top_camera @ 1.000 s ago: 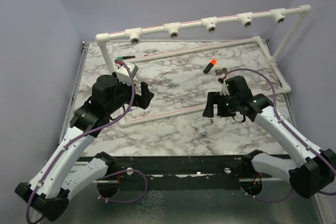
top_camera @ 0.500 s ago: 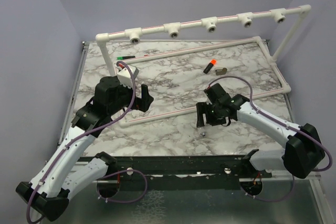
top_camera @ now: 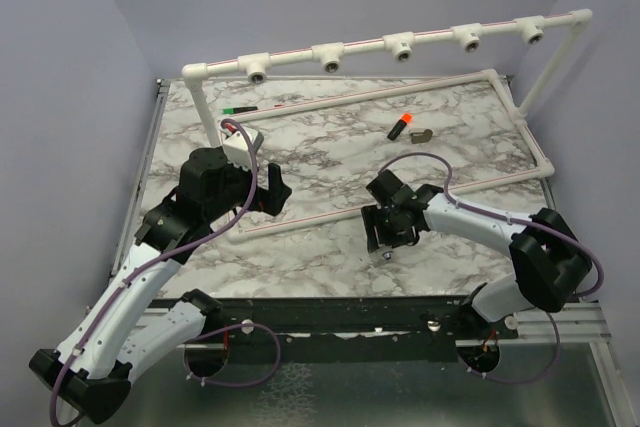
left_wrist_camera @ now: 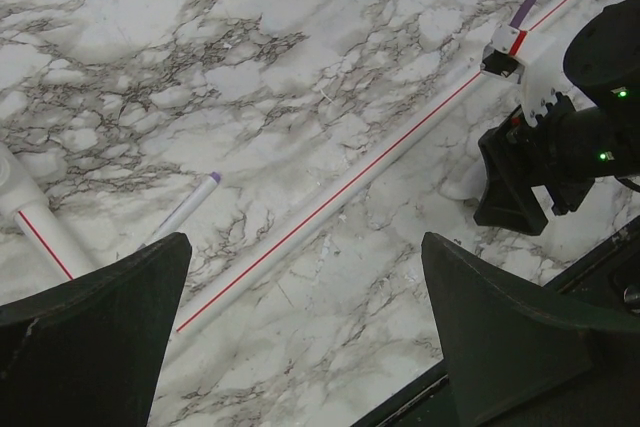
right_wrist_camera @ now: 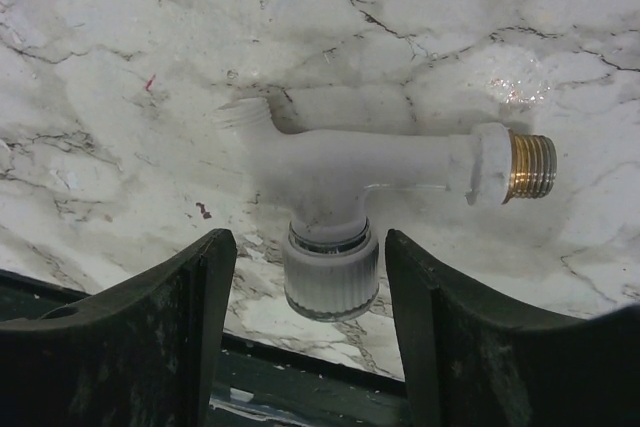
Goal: Install the water faucets
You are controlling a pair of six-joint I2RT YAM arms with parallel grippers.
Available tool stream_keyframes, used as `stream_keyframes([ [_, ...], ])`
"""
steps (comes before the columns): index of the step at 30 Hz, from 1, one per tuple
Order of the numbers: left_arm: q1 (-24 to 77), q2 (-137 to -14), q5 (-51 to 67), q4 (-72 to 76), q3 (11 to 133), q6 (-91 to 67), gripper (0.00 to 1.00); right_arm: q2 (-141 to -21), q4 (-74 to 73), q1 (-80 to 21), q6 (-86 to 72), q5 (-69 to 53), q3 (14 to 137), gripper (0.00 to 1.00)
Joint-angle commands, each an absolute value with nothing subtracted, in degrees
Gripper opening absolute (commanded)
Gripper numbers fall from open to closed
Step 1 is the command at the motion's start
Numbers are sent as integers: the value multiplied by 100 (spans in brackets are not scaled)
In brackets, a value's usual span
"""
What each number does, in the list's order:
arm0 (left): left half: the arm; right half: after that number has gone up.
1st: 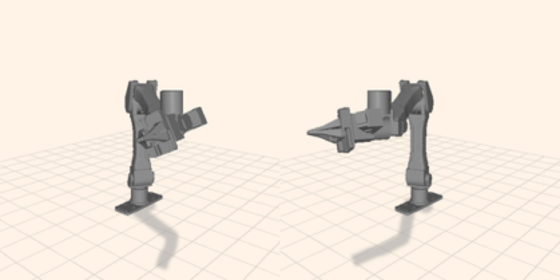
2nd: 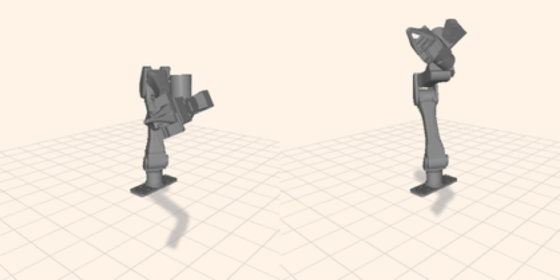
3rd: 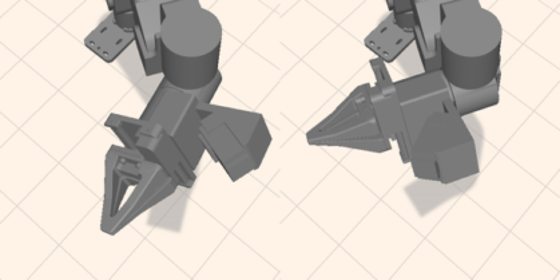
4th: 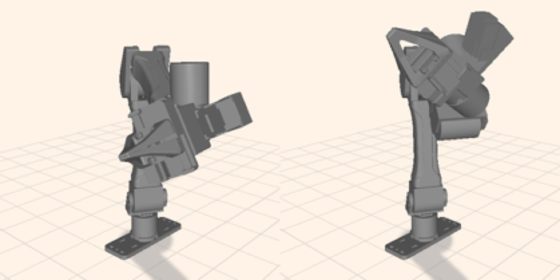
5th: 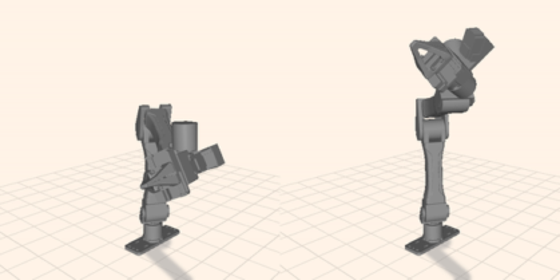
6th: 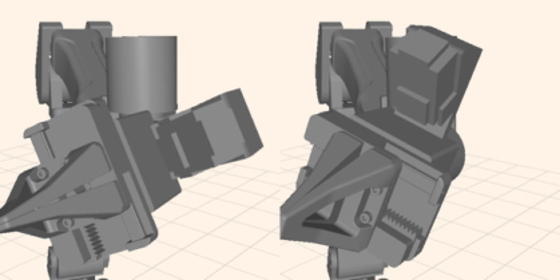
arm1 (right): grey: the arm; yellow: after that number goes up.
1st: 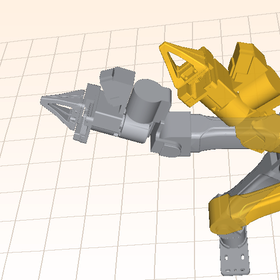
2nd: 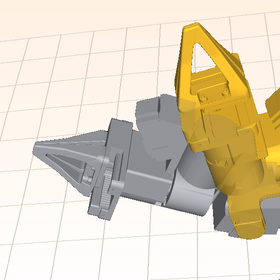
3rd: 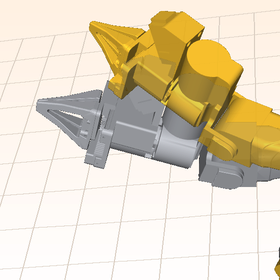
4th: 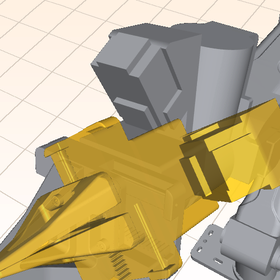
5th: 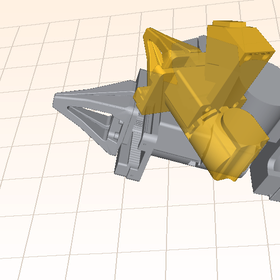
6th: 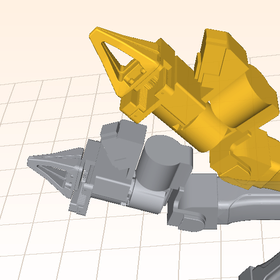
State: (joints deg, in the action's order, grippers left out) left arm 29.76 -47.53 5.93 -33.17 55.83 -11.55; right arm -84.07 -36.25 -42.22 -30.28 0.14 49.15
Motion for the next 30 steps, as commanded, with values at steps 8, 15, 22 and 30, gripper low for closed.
stream_keyframes([
  [8,2989,-4763,635,-3573,5598,-1125,99,-8858,-3110,-4365,-3088,410,4716,56],
  [15,2988,-4779,667,-3695,5658,-1174,99,-8915,-3013,-4368,-2951,357,4674,38],
  [22,2995,-4794,624,-3711,5748,-1254,99,-8667,-3087,-4385,-2722,203,4776,1],
  [30,2989,-4794,654,-3812,6002,-914,99,-7791,-3007,-4438,-2162,-220,4963,1],
])
